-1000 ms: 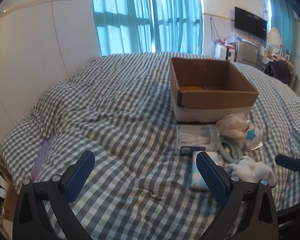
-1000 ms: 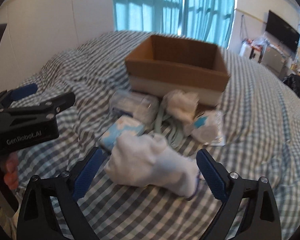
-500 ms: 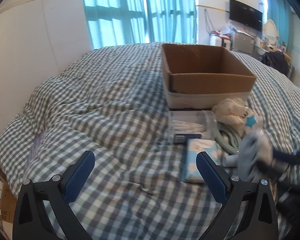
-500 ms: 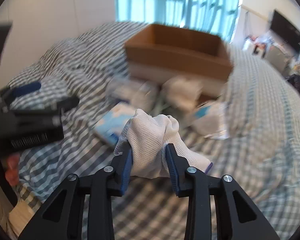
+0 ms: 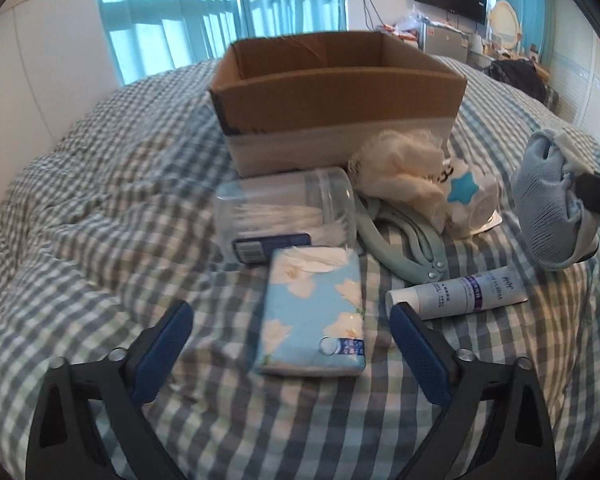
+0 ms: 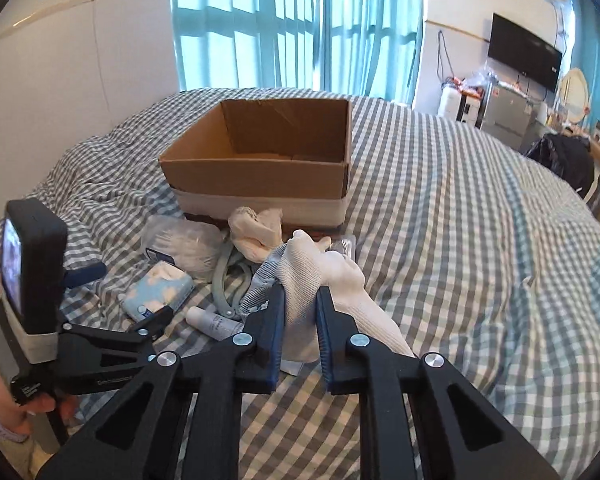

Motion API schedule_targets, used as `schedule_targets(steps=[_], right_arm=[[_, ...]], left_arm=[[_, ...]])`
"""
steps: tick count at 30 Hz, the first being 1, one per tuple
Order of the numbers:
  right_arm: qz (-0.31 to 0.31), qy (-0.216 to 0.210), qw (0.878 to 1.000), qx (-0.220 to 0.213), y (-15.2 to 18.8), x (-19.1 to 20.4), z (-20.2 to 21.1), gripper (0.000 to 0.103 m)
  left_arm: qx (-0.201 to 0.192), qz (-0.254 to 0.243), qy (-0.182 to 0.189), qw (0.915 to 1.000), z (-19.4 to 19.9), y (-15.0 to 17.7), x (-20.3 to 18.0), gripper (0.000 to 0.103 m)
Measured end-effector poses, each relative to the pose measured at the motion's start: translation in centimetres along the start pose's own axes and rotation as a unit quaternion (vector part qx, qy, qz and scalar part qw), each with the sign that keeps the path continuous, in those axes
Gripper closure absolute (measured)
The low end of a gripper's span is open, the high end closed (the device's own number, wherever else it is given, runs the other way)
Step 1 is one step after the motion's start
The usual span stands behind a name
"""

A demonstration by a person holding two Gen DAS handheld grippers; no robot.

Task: Organize objects
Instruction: 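Grasp the white sock with the right tool while the left tool grasps the blue tissue pack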

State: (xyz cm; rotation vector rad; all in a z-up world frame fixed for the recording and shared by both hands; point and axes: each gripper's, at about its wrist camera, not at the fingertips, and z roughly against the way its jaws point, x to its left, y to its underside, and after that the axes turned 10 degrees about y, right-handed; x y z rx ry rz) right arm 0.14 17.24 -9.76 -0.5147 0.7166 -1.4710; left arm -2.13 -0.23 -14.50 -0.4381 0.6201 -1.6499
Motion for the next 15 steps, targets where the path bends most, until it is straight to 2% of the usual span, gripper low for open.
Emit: schedule_targets(steps=[5, 8, 10, 15], right_arm=[[-0.013, -0.010, 1.000, 0.002, 0.1, -0.9, -0.8, 0.089], [-0.012, -0.010, 1.000, 0.004, 0.5, -0.8, -1.0, 0.089], [-0.008, -0.006, 1.000, 0.004, 0.6, -0.6, -0.6, 0.089], [-0.004, 0.003, 1.000, -0.010, 0.5, -0.2, 0.8, 0.089]], left_arm=[[0.037, -0.011, 0.016, 0.9991, -1.8, 0.4, -0.6, 0.025], [0.039, -0.008, 0.029, 0.9988, -1.7, 0.6, -0.6, 0.037], [0.037, -0.011, 0.030, 0.9988, -1.2, 0.6, -0.7, 0.049], [0.020, -0.011, 0.032, 0.9992, 0.9, 0.7, -0.8, 0.049]])
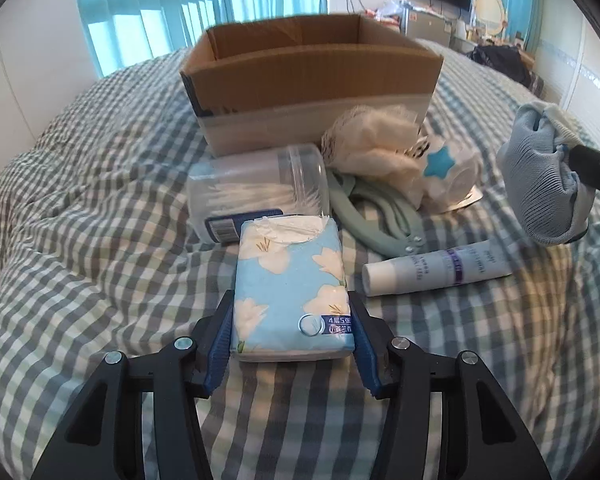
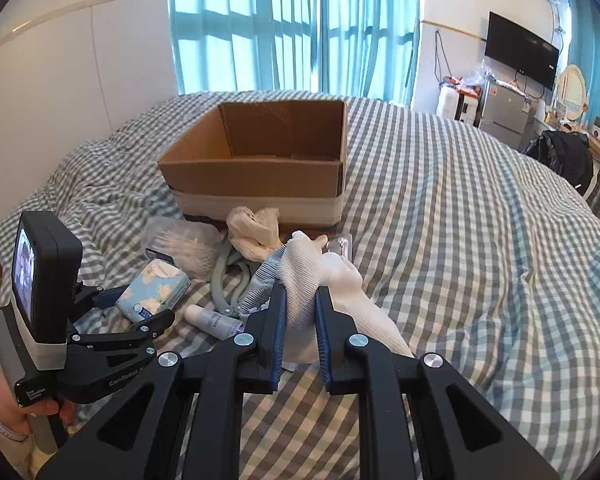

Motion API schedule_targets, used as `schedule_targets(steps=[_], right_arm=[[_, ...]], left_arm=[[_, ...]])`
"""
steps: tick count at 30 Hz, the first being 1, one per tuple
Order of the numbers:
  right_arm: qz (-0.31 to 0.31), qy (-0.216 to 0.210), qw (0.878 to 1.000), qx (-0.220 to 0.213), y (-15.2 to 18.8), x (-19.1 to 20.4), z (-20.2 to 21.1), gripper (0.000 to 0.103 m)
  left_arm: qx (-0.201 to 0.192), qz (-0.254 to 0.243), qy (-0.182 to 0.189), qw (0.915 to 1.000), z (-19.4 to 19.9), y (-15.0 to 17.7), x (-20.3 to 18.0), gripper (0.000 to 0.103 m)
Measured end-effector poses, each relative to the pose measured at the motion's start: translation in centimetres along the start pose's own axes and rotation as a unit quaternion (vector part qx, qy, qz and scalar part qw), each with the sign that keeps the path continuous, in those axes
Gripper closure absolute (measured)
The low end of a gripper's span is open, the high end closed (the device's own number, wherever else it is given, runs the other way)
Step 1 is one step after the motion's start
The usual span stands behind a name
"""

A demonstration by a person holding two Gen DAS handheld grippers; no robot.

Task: Organize objects
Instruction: 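Grasp the white sock with the right tool while the left tool grasps the blue tissue pack, then carry the sock and tissue pack over the box and release both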

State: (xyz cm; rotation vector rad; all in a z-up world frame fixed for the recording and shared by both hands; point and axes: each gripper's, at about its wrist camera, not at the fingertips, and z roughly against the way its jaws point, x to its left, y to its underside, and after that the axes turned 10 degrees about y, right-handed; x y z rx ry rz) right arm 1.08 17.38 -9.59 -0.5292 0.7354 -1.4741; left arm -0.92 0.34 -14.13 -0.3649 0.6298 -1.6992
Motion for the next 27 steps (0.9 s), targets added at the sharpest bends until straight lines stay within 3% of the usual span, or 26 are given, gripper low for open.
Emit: schedule_targets(steps=[11, 18, 23, 27], right_arm=[[0.012, 0.010, 0.998, -0.058, -1.2, 0.8, 6.4, 0.090], [0.025, 0.003, 0.994, -0.106, -4.4, 1.0, 9.4, 0.093], [0.040, -0.004, 0.990, -0.139, -8.0, 1.3, 10.1, 0.103], [0.047, -0.016, 0.989, -0.138, -9.8, 1.4, 8.3, 0.103]], left_arm=[[-0.085, -0.014, -0.003, 0.9963, 7.9, -1.8, -0.9, 0.049], [-0.139, -0.031, -0.006, 0.9898, 11.8, -5.6, -1.1, 0.049], [-0.165, -0.038, 0.006, 0.9855, 12.8, -9.4, -1.2, 0.049], [-0.166, -0.045, -0.003, 0.9851, 11.6, -11.3, -1.2, 0.049]])
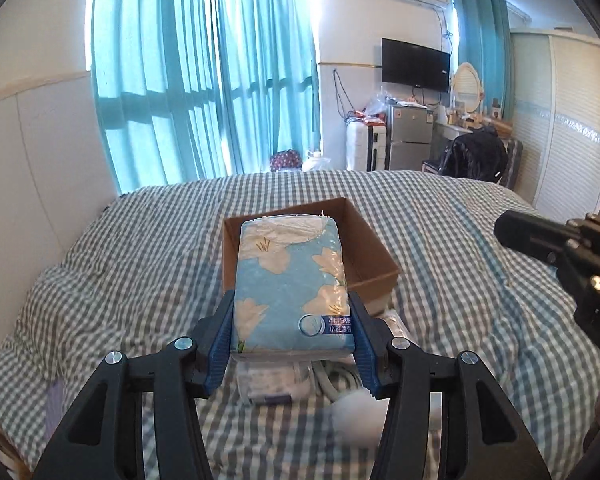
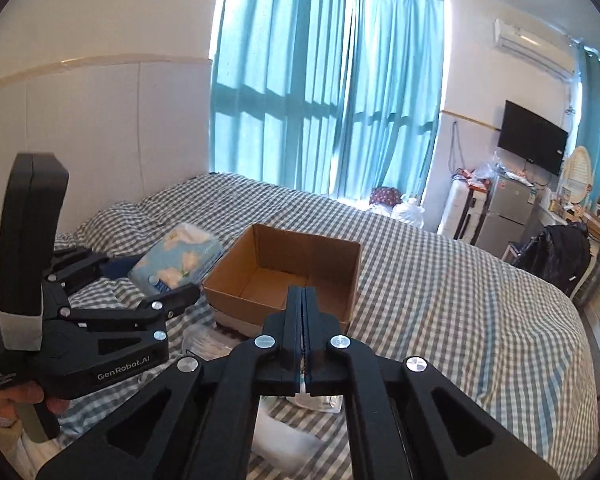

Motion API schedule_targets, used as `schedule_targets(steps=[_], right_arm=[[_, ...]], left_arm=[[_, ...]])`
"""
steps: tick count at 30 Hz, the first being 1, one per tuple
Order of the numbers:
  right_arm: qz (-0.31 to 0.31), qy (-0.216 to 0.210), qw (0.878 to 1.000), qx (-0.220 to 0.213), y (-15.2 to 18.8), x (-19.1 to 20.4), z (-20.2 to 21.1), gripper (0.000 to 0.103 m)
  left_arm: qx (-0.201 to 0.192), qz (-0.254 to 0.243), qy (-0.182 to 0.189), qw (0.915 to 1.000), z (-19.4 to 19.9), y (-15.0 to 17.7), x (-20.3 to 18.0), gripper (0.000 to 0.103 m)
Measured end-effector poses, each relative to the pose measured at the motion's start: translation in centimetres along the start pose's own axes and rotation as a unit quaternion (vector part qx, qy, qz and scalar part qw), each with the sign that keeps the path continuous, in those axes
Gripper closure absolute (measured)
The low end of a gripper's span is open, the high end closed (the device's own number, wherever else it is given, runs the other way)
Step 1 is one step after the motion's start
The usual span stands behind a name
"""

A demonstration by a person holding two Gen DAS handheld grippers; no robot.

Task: Organize objects
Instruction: 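Carry the sock and tissue pack over the box and release both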

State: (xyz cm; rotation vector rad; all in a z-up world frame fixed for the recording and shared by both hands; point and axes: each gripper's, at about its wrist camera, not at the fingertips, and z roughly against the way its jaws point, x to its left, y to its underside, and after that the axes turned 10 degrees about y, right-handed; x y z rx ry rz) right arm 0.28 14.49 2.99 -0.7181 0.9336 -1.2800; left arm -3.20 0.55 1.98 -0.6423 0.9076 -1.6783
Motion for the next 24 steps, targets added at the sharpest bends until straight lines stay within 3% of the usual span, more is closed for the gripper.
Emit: schedule_targets(steps=[4, 5, 6, 8, 9, 13, 18, 24], right_arm=[[-0.008, -0.034, 0.999, 0.036, 1.8, -0.2, -3.0, 0.102], [-0.015, -0.047, 0.998, 0.050, 2.8, -0.2, -3.9, 0.097], [-0.022, -0.056, 0.996, 0.065, 3.8, -0.2, -5.1, 0.091], [-0.025, -0.069, 0.992, 0.104, 5.9, 0.5, -7.4, 0.056], [-0.023, -0.078, 0.990, 0.119, 7.0, 1.1, -8.3, 0.052], [-0.035, -0.142, 0.975, 0.168, 9.6, 3.6, -10.4, 0.048], [-0.013, -0.186, 0.961, 0.204, 11.8, 7.6, -11.0, 0.047], [0.003, -0.198, 0.950, 0.241, 14.0, 10.4, -11.1, 0.047]], left_arm=[[0.019, 0.007, -0.006, 0.9998, -2.2, 1.6, 0.5, 0.049], [0.028, 0.009, -0.013, 0.9995, -2.8, 2.4, 0.8, 0.049], [0.042, 0.013, -0.023, 0.9988, -3.8, 3.4, 1.2, 0.049], [0.064, 0.018, -0.030, 0.9973, -5.1, 5.1, 2.0, 0.049], [0.073, 0.021, -0.036, 0.9964, -5.5, 5.9, 2.3, 0.049], [0.101, 0.029, -0.068, 0.9921, -6.1, 8.6, 4.2, 0.049], [0.118, 0.040, -0.083, 0.9887, -4.9, 10.9, 6.0, 0.049], [0.126, 0.052, -0.074, 0.9879, -3.3, 12.9, 6.2, 0.049]])
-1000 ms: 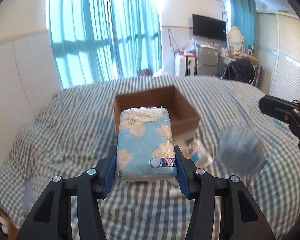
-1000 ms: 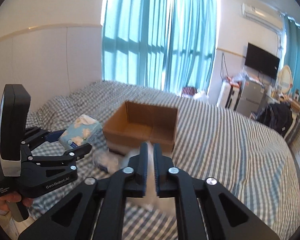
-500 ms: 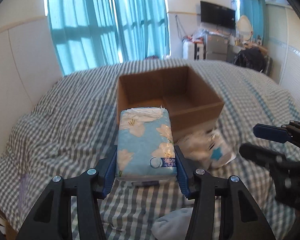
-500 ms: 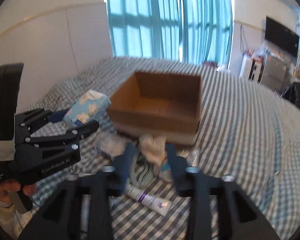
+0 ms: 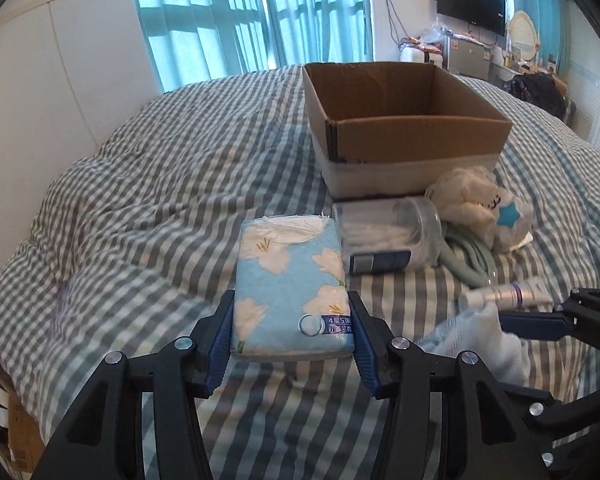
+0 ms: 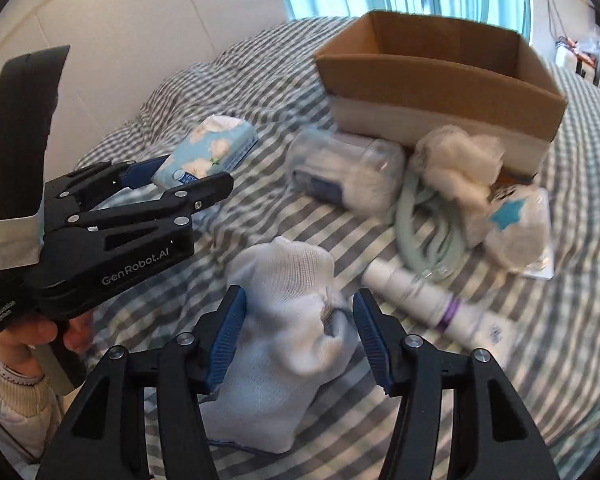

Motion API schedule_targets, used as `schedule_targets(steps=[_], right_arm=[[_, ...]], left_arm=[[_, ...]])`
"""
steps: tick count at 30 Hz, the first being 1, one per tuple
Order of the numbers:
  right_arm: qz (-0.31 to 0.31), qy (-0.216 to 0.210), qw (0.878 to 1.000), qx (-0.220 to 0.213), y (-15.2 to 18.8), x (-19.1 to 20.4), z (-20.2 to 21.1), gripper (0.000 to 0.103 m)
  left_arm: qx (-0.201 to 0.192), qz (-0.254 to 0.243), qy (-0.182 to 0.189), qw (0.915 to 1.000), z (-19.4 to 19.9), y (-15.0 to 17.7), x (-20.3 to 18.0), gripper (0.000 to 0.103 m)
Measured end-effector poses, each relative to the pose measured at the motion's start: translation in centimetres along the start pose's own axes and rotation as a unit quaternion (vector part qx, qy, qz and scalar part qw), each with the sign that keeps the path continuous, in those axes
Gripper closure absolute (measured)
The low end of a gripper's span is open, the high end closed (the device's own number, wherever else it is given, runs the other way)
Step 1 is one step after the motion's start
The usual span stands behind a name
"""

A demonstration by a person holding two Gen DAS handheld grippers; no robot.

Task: Organize objects
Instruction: 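Carry the sock and tissue pack over the box and release both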

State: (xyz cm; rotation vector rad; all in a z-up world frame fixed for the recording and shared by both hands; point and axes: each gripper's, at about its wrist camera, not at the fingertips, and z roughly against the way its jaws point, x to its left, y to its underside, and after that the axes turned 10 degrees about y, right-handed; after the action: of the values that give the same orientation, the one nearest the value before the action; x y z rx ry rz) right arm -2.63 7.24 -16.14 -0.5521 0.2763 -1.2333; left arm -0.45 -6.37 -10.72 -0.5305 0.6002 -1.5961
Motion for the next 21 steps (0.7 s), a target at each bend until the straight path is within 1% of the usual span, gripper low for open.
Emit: schedule_targets(steps=[1, 3, 4, 5, 8, 11, 13, 17, 20, 21], right_arm=[[0.007, 0.011, 1.000, 0.001, 0.1, 0.4, 0.0, 0.047], [0.012, 0.019, 1.000, 0.000, 0.2, 0.8, 0.2, 0.058], [0.012, 0.023, 1.000, -0.001, 0.2, 0.9, 0.5, 0.066], [0.011, 0.030, 0.999, -0.005, 0.3, 0.9, 0.8, 0.072], [0.007, 0.045, 0.999, -0.026, 0.1, 1.1, 2.3, 0.077], [0.012, 0.070, 0.996, -0.058, -0.4, 1.1, 4.9, 0.079], [0.015, 0.090, 0.992, -0.082, -1.4, 0.5, 6.9, 0.079], [0.009, 0.132, 0.983, -0.126, -4.2, -1.4, 10.1, 0.079], [0.003, 0.156, 0.975, -0.160, -6.7, -3.3, 12.0, 0.079], [-0.001, 0.162, 0.972, -0.172, -7.7, -4.0, 12.8, 0.079]], left_arm=[[0.000, -0.005, 0.006, 1.0000, 0.2, 0.2, 0.0, 0.049], [-0.002, -0.001, 0.016, 0.9999, 0.8, 0.6, -0.1, 0.049], [-0.003, 0.000, 0.019, 0.9998, 1.1, 0.6, -0.1, 0.049], [-0.006, 0.000, 0.021, 0.9998, 1.5, 0.8, -0.2, 0.049], [-0.015, 0.001, 0.027, 0.9995, 2.2, 0.7, -0.1, 0.049], [-0.026, 0.004, 0.032, 0.9991, 3.2, 0.2, -0.3, 0.049], [-0.039, 0.000, 0.035, 0.9987, 3.8, -0.7, -0.6, 0.049], [-0.067, -0.010, 0.037, 0.9970, 4.5, -3.7, -1.5, 0.049], [-0.092, -0.020, 0.045, 0.9946, 4.7, -6.7, -2.1, 0.049], [-0.101, -0.022, 0.050, 0.9934, 4.6, -8.1, -2.3, 0.049]])
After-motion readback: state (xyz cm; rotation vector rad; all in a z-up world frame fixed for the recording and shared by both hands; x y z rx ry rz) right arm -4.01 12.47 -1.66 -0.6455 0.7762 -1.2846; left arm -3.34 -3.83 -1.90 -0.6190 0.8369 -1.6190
